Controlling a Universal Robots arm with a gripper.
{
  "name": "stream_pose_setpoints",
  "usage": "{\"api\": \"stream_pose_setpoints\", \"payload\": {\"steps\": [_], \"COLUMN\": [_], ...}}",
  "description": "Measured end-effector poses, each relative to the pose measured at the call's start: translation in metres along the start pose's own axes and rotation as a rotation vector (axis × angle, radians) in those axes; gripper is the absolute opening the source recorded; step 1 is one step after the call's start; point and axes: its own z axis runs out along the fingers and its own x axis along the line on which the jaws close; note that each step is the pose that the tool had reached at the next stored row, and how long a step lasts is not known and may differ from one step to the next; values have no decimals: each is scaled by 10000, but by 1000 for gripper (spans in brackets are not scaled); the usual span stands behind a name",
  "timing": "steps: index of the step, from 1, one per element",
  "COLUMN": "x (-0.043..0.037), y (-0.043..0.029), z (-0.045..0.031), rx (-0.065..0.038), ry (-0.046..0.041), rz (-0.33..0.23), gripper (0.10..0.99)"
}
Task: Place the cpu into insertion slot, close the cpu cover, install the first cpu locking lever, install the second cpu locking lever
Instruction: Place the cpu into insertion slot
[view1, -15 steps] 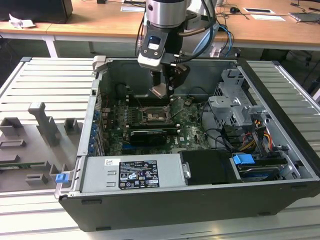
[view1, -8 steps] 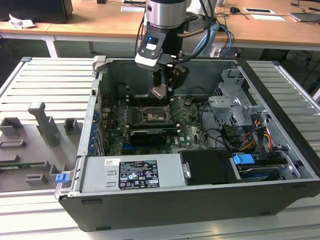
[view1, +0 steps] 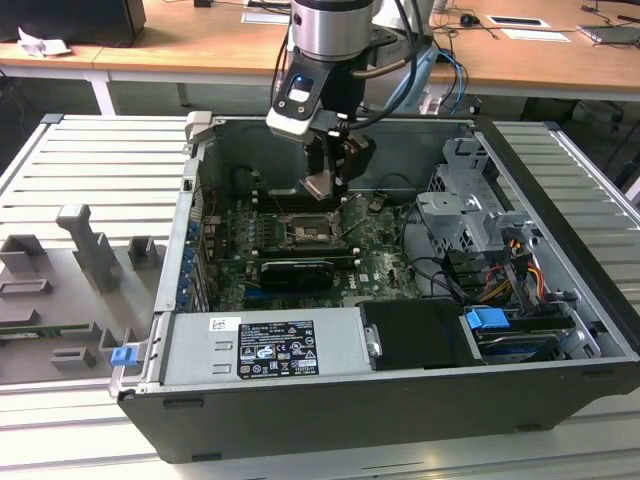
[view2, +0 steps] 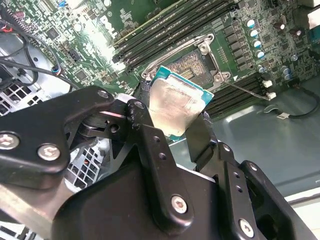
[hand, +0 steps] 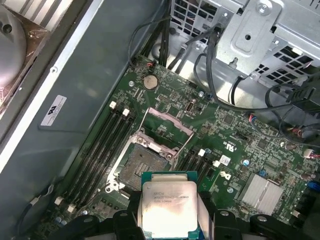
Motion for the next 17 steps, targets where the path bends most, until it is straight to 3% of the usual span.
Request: {"api": "stream_pose_setpoints", "payload": {"steps": [17], "x": [5], "y": [-9], "z": [57], "rx": [-15], "ry": [-140], "rz": [1800], "gripper": [529]}}
